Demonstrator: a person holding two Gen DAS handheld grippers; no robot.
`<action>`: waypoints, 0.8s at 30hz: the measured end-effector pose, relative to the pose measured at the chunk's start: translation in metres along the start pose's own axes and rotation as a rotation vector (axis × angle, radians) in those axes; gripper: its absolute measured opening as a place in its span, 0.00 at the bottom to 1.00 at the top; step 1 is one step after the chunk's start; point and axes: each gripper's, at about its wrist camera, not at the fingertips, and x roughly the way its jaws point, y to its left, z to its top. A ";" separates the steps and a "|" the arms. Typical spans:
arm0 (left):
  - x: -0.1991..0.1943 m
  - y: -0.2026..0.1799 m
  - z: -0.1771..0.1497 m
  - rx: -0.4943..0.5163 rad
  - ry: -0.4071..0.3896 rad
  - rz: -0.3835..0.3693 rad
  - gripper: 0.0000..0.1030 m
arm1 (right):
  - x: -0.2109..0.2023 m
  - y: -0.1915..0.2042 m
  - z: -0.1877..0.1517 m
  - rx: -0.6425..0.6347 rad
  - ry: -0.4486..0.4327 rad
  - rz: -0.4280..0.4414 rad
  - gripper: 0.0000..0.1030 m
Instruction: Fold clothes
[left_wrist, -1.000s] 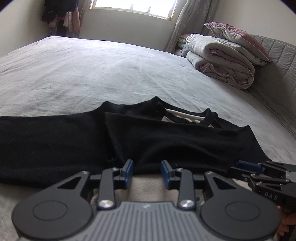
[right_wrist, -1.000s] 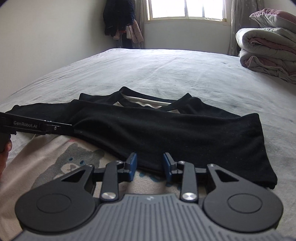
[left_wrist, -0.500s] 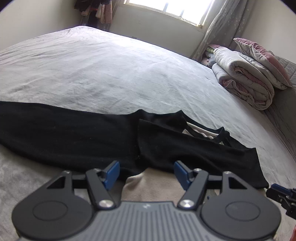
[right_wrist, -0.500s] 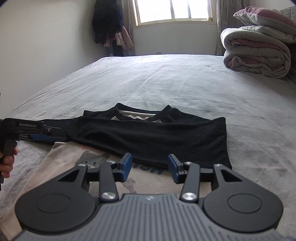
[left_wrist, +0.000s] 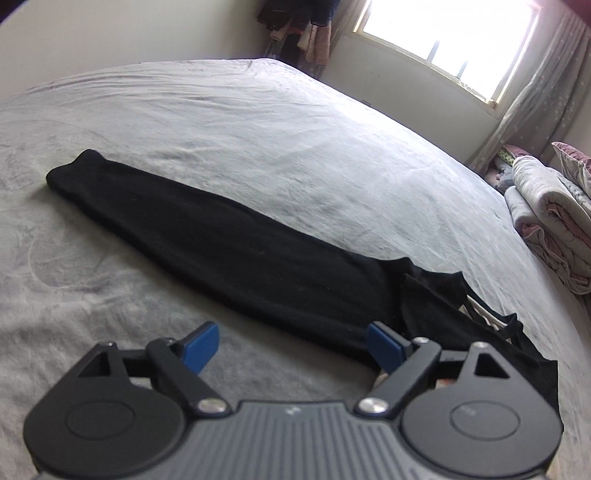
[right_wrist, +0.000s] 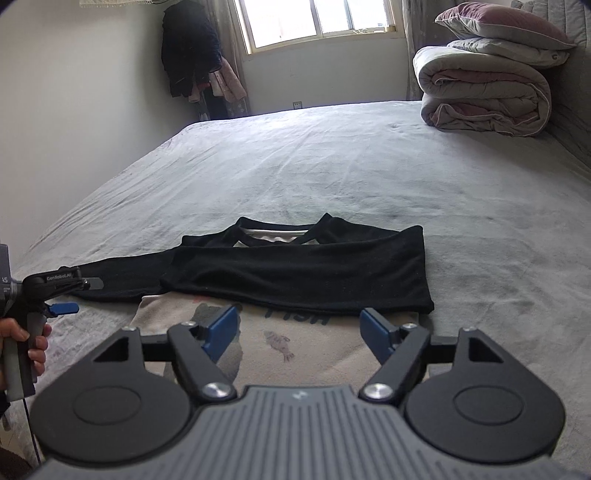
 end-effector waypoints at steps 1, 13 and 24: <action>0.002 0.004 -0.001 -0.015 -0.005 0.013 0.87 | 0.002 0.000 0.000 0.012 0.007 -0.008 0.80; 0.036 0.030 0.006 -0.130 -0.060 0.099 0.87 | 0.046 -0.012 -0.024 0.068 0.080 0.019 0.88; 0.050 0.043 0.012 -0.176 -0.199 0.122 0.78 | 0.050 -0.016 -0.022 0.091 0.099 0.067 0.88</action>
